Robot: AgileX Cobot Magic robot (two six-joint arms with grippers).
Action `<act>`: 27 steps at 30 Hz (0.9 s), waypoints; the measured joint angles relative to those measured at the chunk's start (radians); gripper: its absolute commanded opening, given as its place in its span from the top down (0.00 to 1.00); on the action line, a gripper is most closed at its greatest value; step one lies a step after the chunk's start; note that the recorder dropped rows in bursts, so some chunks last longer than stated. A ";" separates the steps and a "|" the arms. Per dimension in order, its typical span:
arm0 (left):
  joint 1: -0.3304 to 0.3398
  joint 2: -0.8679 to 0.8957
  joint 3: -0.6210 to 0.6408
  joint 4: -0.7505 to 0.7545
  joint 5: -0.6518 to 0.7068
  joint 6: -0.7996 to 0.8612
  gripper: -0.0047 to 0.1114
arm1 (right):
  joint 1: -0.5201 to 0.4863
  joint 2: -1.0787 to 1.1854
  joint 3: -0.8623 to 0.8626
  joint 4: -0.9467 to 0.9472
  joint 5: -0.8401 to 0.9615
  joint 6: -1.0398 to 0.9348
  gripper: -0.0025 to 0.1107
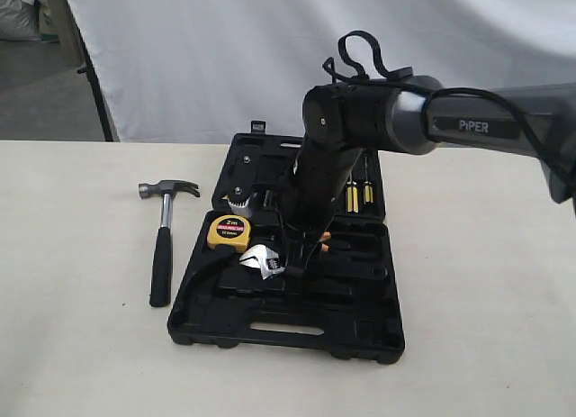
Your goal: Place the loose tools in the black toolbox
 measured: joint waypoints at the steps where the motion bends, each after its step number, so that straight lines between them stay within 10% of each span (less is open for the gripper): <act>1: 0.000 0.000 0.000 0.000 0.000 0.000 0.95 | 0.000 0.000 0.000 0.000 -0.002 0.000 0.64; 8: 0.000 0.000 0.000 0.000 0.000 0.000 0.95 | 0.000 0.000 0.000 -0.002 -0.006 0.000 0.98; 14: 0.000 0.000 0.000 0.000 0.000 0.000 0.95 | 0.000 0.000 0.000 -0.002 -0.006 0.002 0.98; 23: 0.000 0.000 0.000 0.000 0.000 0.000 0.95 | 0.002 0.000 0.000 -0.081 0.010 0.063 0.47; 27: 0.000 0.000 0.000 0.000 0.000 0.000 0.95 | 0.002 0.000 0.000 -0.081 0.050 0.045 0.39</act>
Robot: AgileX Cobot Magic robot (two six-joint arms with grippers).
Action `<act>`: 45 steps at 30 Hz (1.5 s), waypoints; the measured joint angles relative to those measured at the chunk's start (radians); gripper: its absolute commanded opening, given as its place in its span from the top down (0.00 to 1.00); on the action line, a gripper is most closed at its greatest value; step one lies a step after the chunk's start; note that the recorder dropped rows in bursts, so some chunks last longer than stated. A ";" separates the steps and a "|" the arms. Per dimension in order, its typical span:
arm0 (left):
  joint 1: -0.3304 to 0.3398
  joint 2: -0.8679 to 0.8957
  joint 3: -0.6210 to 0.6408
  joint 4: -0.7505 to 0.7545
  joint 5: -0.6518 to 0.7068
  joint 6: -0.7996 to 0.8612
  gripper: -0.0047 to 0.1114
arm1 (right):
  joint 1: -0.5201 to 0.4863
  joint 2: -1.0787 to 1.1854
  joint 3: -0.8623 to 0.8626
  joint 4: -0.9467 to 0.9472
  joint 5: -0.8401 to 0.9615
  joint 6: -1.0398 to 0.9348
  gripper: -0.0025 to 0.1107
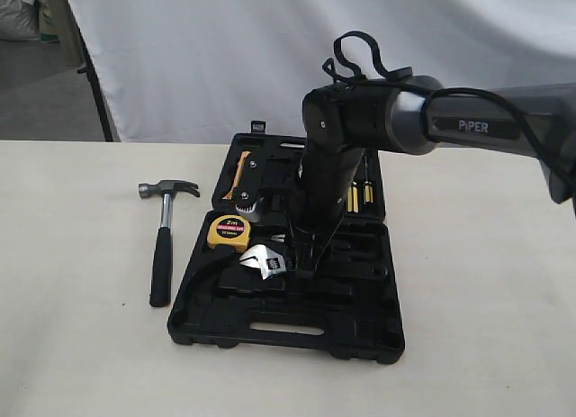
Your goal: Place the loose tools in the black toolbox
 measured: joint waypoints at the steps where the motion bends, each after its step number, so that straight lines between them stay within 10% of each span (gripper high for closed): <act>1: 0.000 0.000 0.000 0.000 0.000 0.000 0.95 | 0.000 0.000 0.000 0.000 0.005 -0.005 0.39; 11: 0.000 0.000 0.000 0.002 0.000 0.000 0.95 | 0.000 0.057 0.000 0.004 -0.033 -0.033 0.42; 20: 0.000 0.000 0.000 0.002 0.000 0.000 0.95 | 0.002 0.078 -0.002 0.010 -0.043 -0.037 0.98; 45: 0.000 0.000 0.000 0.002 0.000 0.000 0.95 | 0.004 0.062 -0.002 0.105 -0.047 -0.039 0.98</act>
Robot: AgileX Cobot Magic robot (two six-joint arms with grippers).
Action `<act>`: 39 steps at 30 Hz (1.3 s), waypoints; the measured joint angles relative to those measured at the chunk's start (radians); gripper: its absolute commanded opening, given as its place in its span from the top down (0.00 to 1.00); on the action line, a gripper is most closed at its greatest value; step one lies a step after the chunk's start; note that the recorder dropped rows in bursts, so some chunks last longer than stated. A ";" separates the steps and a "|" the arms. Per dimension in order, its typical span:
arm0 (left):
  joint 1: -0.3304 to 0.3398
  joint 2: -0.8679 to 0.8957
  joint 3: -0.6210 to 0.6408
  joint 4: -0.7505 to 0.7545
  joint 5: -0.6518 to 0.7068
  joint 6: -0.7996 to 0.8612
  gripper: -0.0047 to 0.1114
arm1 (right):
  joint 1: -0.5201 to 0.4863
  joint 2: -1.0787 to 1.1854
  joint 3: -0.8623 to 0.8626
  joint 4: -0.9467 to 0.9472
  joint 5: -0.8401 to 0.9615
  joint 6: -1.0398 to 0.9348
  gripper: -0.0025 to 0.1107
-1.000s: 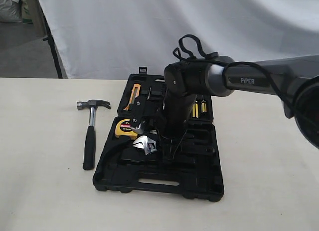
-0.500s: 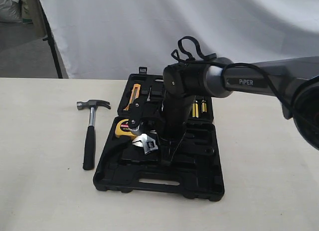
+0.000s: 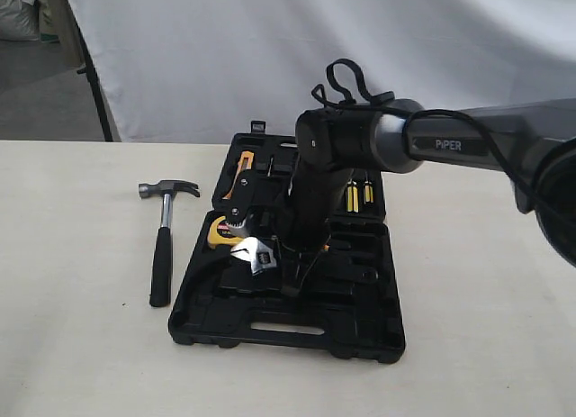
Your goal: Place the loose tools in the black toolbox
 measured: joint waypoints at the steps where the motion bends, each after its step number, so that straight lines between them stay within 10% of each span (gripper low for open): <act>1: 0.000 0.000 0.000 0.000 0.000 0.000 0.95 | 0.000 0.004 0.000 0.000 0.000 0.000 0.98; 19: 0.000 0.000 0.000 0.000 0.000 0.000 0.95 | 0.000 0.017 0.000 -0.006 0.000 0.000 0.97; 30: 0.000 0.000 0.000 0.000 0.000 0.000 0.95 | 0.002 0.015 -0.002 -0.028 -0.021 -0.005 0.37; 35: 0.000 0.000 0.000 0.000 0.000 0.000 0.95 | 0.025 -0.025 -0.036 -0.006 -0.007 -0.014 0.39; 39: 0.000 0.000 0.000 0.000 0.000 0.000 0.95 | 0.024 -0.097 -0.074 0.010 -0.013 -0.008 0.60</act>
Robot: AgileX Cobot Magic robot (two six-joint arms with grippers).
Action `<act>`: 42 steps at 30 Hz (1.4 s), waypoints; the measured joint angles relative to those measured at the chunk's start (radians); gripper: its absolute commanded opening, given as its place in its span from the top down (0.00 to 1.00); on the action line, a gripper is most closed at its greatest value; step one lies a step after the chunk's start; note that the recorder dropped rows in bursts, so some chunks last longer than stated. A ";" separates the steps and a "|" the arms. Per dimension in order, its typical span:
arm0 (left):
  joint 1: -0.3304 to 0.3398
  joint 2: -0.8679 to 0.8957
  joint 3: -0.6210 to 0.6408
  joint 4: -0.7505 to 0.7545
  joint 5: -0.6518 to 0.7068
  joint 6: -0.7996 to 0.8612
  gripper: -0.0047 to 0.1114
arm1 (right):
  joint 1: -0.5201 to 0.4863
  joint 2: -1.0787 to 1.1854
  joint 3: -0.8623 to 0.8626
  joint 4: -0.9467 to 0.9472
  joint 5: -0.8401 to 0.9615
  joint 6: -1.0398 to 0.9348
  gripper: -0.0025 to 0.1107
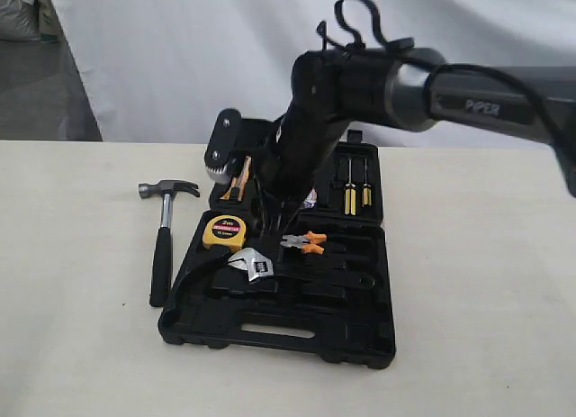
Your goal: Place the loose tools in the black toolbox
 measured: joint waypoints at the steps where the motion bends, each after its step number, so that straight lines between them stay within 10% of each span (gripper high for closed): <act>1: 0.000 0.000 0.000 0.000 0.000 0.000 0.95 | -0.006 -0.019 -0.004 0.000 0.002 0.003 0.68; 5: 0.000 0.000 0.000 0.000 0.000 0.000 0.95 | -0.034 -0.037 -0.008 0.000 0.059 0.007 0.98; 42: 0.000 0.000 0.000 0.000 0.000 0.000 0.95 | 0.021 0.057 0.002 0.321 -0.112 0.167 0.98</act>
